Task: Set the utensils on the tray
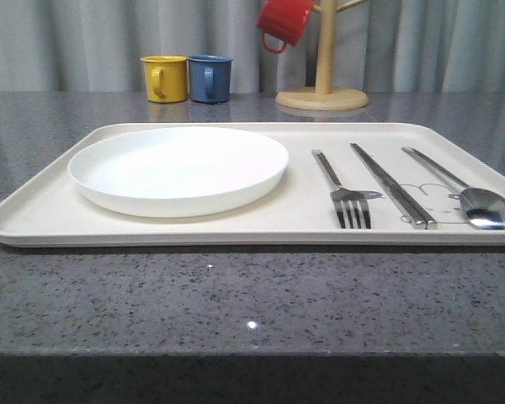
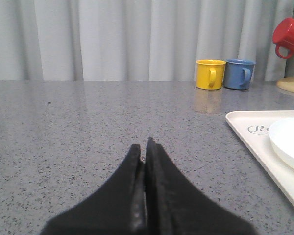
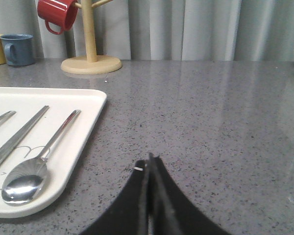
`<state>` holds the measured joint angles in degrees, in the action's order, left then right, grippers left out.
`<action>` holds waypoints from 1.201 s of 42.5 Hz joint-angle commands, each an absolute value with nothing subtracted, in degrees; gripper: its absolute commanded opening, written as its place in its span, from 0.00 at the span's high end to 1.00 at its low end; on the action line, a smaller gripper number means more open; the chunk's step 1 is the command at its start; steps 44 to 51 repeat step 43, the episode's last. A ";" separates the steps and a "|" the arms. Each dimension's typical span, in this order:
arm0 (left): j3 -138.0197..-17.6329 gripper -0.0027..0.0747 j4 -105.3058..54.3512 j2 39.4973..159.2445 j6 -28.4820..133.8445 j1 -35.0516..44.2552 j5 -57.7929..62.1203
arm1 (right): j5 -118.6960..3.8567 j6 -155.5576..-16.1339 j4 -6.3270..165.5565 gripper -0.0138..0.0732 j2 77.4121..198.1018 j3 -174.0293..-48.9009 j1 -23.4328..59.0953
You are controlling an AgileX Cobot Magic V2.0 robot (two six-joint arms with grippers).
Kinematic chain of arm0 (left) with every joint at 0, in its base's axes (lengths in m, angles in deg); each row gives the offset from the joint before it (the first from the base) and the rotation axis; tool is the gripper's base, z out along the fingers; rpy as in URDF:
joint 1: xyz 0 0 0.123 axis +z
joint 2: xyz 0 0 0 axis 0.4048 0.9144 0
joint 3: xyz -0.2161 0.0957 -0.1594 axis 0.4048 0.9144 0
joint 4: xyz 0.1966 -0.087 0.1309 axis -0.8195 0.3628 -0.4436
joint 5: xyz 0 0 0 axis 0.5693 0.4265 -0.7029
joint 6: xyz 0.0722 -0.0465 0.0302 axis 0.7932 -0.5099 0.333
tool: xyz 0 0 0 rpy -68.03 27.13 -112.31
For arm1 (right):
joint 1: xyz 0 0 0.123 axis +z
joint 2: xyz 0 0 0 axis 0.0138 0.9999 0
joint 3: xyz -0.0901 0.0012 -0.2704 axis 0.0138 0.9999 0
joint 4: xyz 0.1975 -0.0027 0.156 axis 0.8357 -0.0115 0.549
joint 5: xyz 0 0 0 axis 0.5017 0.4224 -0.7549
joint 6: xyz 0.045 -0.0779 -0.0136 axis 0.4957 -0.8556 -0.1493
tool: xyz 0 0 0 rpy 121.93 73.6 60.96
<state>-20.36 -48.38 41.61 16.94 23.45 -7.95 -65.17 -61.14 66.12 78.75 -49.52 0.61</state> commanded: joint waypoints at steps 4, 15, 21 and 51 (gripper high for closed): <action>-19.27 0.99 -48.26 40.40 16.55 23.54 -12.71 | -70.45 -59.07 64.58 0.92 77.77 -49.43 0.25; -19.27 0.99 -48.26 40.40 16.55 23.54 -12.71 | -70.34 -58.95 63.98 0.92 77.77 -49.43 0.25; -19.27 0.99 -48.26 40.40 16.55 23.54 -12.71 | -69.99 -58.95 63.98 0.92 77.83 -49.48 0.25; -19.27 0.99 -48.26 40.40 16.55 23.54 -12.71 | -69.99 -58.95 63.98 0.92 77.83 -49.48 0.25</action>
